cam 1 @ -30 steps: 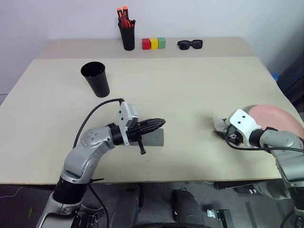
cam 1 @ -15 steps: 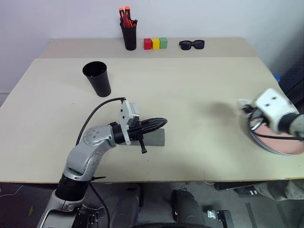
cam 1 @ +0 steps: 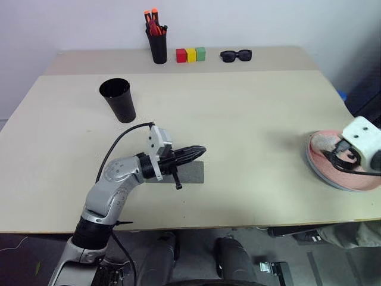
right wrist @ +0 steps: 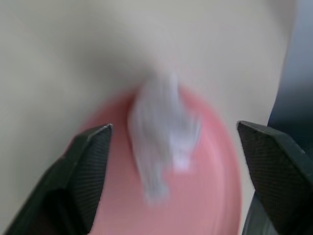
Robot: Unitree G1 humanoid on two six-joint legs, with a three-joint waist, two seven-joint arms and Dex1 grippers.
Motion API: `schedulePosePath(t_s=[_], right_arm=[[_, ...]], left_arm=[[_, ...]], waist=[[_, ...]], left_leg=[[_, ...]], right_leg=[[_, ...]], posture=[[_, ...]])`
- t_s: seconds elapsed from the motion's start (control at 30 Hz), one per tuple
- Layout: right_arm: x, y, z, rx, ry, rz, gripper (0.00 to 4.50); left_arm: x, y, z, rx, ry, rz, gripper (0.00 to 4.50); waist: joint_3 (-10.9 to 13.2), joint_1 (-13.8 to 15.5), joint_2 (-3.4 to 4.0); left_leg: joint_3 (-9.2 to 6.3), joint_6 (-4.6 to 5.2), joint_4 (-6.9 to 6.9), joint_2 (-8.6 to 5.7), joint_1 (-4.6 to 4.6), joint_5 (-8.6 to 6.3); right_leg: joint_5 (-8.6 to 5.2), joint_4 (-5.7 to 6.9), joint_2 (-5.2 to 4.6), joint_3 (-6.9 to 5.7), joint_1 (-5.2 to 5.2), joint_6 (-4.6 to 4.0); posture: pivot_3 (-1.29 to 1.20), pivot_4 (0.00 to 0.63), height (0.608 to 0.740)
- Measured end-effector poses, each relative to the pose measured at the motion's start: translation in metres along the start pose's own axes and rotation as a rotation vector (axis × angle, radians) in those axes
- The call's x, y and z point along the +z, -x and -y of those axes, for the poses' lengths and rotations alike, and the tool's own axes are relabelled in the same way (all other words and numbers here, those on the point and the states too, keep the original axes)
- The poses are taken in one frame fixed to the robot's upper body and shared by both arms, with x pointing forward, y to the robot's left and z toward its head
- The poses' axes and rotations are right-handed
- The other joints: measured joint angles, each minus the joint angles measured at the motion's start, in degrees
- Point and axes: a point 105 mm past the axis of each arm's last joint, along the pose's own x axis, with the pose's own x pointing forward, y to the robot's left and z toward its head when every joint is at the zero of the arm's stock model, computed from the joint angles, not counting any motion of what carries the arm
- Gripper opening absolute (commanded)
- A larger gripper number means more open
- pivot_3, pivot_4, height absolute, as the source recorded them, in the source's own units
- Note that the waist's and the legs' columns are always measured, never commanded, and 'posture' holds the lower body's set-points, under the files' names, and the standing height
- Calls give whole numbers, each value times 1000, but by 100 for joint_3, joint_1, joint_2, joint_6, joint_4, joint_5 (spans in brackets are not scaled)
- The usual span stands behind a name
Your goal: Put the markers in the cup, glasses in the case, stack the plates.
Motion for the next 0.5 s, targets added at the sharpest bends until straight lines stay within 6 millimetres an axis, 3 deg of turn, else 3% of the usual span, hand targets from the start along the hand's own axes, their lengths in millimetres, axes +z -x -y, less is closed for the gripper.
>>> schedulePosePath(t_s=[0.07, 0.23, 0.4, 0.5], right_arm=[[19, -10, -10, 47, -24, 101, 3861], [60, -42, -47, 218, -162, 318, 3861], [64, -62, -67, 323, -236, 376, 3861], [68, -69, -75, 364, -236, 400, 3861]], left_arm=[[3, 9, -12, 72, -22, -8, 0], [4, 68, -57, 413, -88, -74, 0], [-3, 148, -73, 715, -110, -173, 0], [-4, 169, -68, 784, -123, -204, 0]], waist=[[1, 8, -1], [4, 1, -6], [5, 47, -6], [4, 66, -6]], left_leg=[[-6, 0, 0, -1, 0, 0], [-24, 1, -1, -4, -1, 0], [-25, -1, -9, -5, -3, -2], [-25, -5, -5, -7, -3, -4]], right_leg=[[0, -1, 0, -1, 0, 1], [1, -3, -1, 0, -1, 3], [1, -4, -2, 0, -8, 2], [2, -6, -4, 0, -7, 0]], posture=[[0, 150, 740], [0, 150, 740], [0, 150, 740], [0, 150, 740]])
